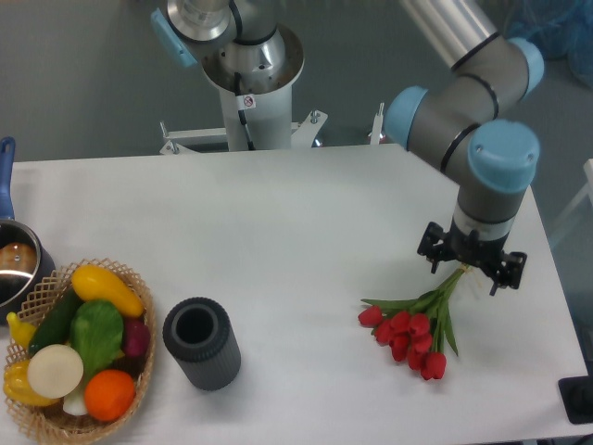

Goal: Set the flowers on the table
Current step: 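Raise the open gripper up away from the tulips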

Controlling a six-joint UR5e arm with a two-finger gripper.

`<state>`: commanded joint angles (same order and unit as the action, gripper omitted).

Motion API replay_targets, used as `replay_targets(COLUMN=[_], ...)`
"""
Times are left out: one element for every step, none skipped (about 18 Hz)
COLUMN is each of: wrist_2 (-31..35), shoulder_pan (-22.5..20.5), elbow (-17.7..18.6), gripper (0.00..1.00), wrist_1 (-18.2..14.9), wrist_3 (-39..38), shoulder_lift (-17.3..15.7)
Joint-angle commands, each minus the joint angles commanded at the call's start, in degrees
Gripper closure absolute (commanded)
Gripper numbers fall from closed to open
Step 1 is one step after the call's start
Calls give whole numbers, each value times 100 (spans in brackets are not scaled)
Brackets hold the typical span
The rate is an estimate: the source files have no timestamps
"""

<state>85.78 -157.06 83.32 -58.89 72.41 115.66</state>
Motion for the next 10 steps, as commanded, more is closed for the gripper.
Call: replay_targets(wrist_2=[26,87,140,149,158,176,193,211,229,229], shoulder_pan=[-9,-26,-79,-96,-123,-201,-254,-255,-255,-255], elbow=[-17,-44,-53,-62,-88,-149,-254,-429,-587,-676], gripper=[0,0,0,0,0,0,0,0,0,0], wrist_1=[-9,-44,-61,-70,-79,-184,-402,-692,-921,-1019], wrist_3=[106,220,343,483,624,791,975,1142,1214,1214], shoulder_lift=[0,0,-9,-18,-9,-9,-9,9,44,61])
